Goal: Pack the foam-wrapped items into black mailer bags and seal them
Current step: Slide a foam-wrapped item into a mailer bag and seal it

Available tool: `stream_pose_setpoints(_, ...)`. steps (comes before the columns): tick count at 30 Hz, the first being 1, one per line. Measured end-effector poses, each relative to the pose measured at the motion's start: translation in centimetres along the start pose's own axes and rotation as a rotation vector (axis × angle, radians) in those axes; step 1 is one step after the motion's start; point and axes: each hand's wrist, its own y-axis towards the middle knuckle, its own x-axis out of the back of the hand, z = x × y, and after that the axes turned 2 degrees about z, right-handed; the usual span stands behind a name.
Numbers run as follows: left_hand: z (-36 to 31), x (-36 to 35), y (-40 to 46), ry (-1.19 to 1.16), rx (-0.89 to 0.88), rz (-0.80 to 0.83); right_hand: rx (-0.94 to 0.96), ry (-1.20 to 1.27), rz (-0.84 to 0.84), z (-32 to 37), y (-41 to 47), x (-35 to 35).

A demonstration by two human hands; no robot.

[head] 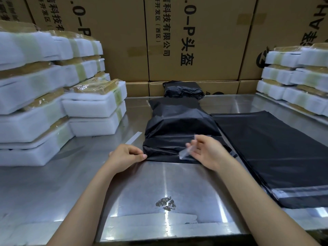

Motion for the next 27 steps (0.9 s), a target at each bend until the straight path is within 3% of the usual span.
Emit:
stream_pose_setpoints(3, 0.2, 0.0, 0.2, 0.009, -0.001, 0.001, 0.048, -0.078, -0.066, 1.8, -0.7, 3.5)
stream_pose_setpoints(7, 0.2, 0.0, 0.2, 0.016, -0.012, 0.006, 0.22, -0.882, -0.268, 2.8, -1.6, 5.9)
stream_pose_setpoints(9, 0.1, 0.1, 0.2, 0.016, -0.019, 0.009, 0.275, -1.213, -0.241, 2.8, -2.0, 6.1)
stream_pose_setpoints(12, 0.1, 0.1, 0.1, 0.014, -0.029, 0.024, 0.2, -1.551, -0.209, 2.6, -2.5, 5.9)
stream_pose_setpoints(15, -0.1, 0.0, 0.0, 0.007, -0.052, 0.029, 0.201, -1.592, -0.164, 3.0, -2.9, 6.2)
stream_pose_setpoints(19, -0.2, 0.1, -0.1, 0.013, -0.046, 0.017, 0.208, -1.336, -0.003, 3.5, -3.7, 7.0)
stream_pose_setpoints(21, -0.2, 0.1, -0.1, 0.018, -0.045, 0.022, 0.199, -1.322, 0.041, 3.6, -4.0, 7.3)
stream_pose_setpoints(25, -0.3, 0.1, -0.2, 0.019, -0.043, 0.034, 0.223, -1.493, 0.017, 3.5, -3.7, 7.3)
stream_pose_setpoints(27, -0.3, 0.1, -0.3, 0.023, -0.044, 0.048, 0.268, -1.435, -0.02, 3.3, -3.7, 7.5)
